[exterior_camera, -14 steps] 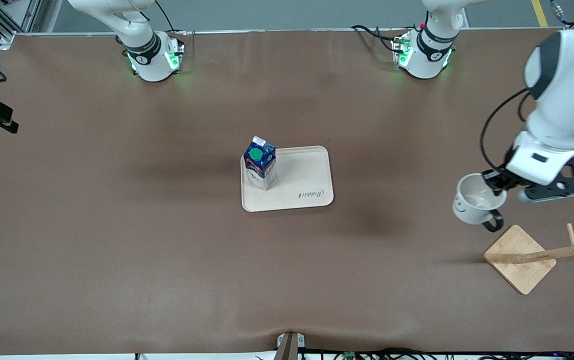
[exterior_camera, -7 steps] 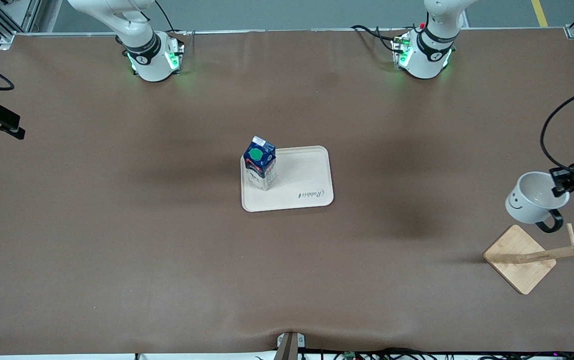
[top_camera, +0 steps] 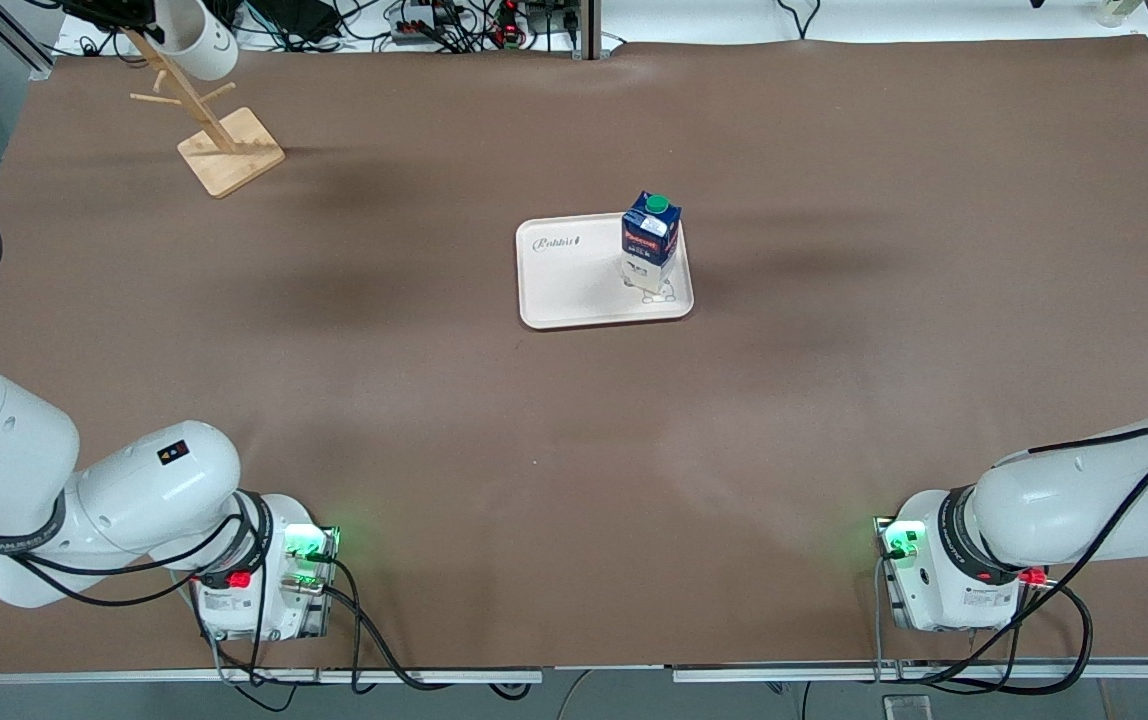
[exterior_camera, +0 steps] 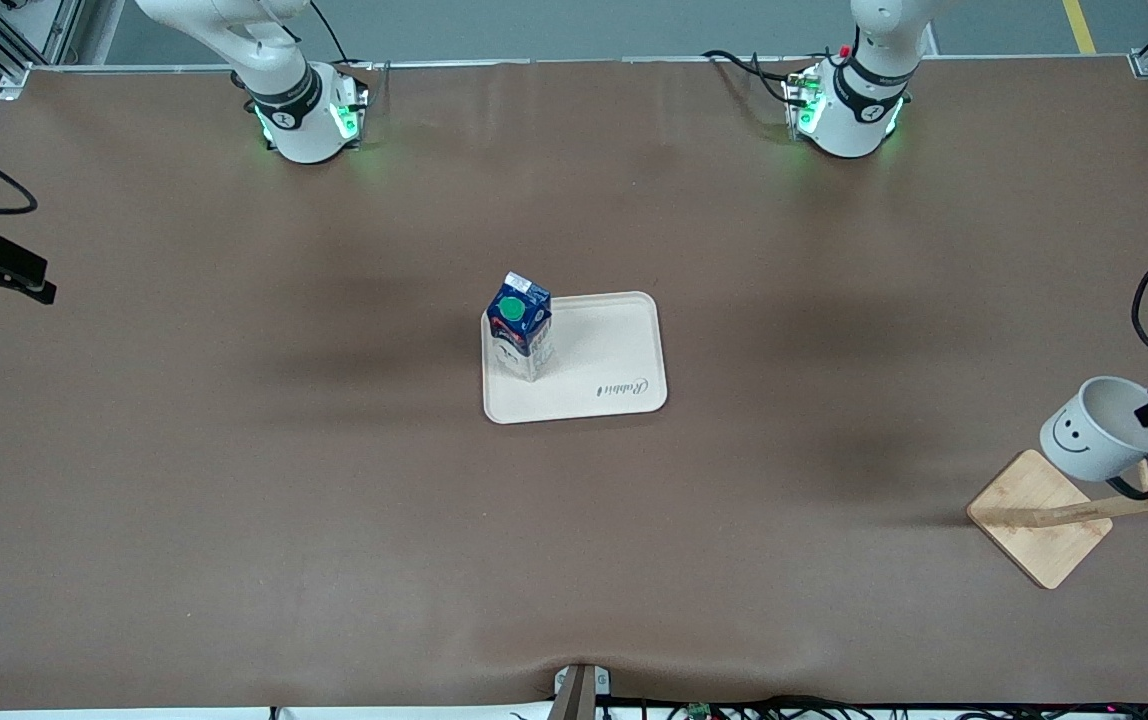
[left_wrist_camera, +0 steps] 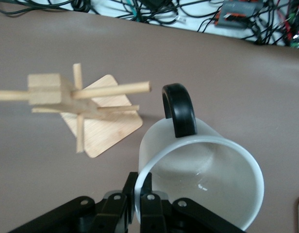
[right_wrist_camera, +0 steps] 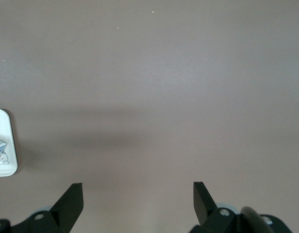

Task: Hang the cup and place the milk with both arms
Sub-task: 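Hang the mug handle on the stand's peg with the left gripper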

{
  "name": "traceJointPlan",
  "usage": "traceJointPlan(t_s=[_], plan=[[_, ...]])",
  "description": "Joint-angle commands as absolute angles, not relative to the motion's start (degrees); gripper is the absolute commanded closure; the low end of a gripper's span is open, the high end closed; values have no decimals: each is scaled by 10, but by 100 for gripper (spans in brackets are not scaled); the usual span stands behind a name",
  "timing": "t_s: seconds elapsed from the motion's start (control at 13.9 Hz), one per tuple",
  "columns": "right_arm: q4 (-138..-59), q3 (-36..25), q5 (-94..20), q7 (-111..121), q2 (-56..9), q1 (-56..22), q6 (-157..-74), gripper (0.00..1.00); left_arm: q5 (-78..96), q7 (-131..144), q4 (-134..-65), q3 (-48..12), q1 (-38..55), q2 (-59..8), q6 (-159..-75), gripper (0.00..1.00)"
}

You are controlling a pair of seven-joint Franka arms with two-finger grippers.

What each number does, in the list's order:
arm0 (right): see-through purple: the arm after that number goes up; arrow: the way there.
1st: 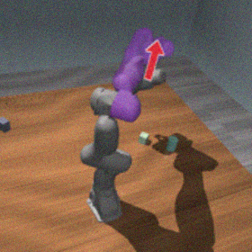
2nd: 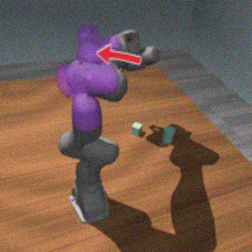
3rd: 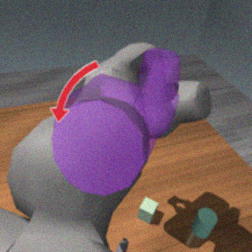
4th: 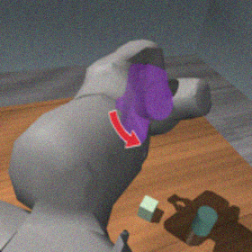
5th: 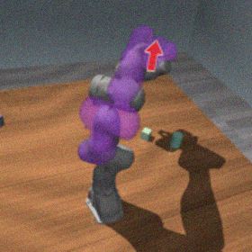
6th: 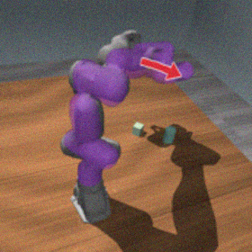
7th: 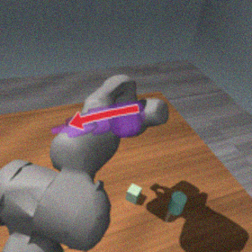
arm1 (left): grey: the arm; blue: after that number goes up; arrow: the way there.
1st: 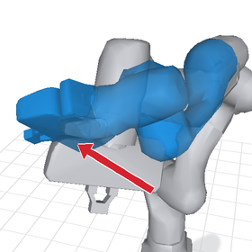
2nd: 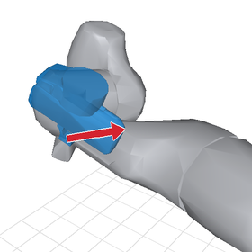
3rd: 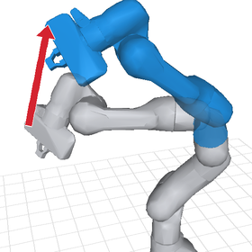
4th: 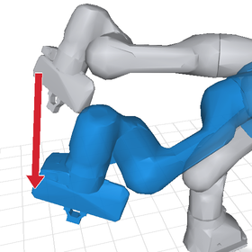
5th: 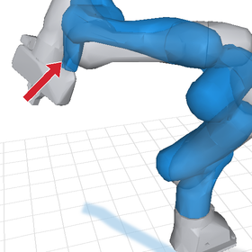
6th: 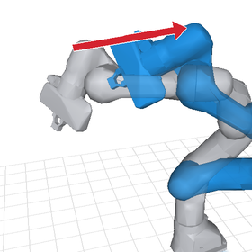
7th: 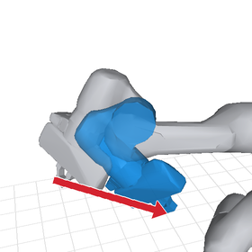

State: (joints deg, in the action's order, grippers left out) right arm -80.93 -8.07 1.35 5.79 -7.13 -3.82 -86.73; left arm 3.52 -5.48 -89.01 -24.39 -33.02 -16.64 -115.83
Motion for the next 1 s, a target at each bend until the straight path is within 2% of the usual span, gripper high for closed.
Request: traceJointPlan(t_s=[0.0,0.36,0.5,0.65,0.93], plan=[[-821,-79,12,54,-78,-37,-860,0,50,-51,-860,-250,-330,-193,-1166,100],[-810,-79,60,107,-105,-41,-842,0,47,-63,-836,-249,-334,-209,-1166,100],[-811,-80,13,92,-105,-33,-838,0,45,-64,-837,-249,-347,-213,-1166,100],[-812,-83,-88,76,-105,-2,-837,0,44,-63,-837,-249,-352,-213,-1166,100],[-815,-83,-100,69,-104,-1,-834,0,46,-62,-838,-249,-355,-223,-1165,100]])
